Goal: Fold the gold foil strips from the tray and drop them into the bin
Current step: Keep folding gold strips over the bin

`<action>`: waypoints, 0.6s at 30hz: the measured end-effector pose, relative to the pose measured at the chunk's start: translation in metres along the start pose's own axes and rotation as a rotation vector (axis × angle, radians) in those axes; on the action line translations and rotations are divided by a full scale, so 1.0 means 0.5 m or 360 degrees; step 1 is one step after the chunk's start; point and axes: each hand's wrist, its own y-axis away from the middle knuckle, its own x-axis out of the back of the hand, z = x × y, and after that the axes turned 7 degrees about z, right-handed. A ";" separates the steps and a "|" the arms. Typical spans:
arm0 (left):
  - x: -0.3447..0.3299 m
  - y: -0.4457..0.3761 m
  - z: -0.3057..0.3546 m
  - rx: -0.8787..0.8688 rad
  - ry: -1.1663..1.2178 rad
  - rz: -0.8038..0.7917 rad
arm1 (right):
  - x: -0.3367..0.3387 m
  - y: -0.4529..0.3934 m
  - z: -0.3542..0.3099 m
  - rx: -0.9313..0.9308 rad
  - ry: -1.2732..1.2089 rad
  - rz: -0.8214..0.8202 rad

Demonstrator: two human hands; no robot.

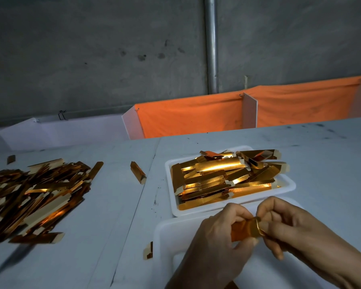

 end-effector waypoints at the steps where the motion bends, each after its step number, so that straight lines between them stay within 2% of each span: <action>1: -0.001 -0.001 -0.001 -0.0002 -0.0002 0.0006 | 0.003 -0.001 0.003 0.0015 0.0060 0.0006; 11: 0.003 -0.001 -0.007 0.0100 0.0111 0.0032 | -0.003 -0.005 0.001 0.0006 -0.0036 0.0089; 18: 0.002 0.001 -0.005 0.0044 0.0020 0.0000 | -0.004 0.000 0.002 0.0010 0.0138 0.0153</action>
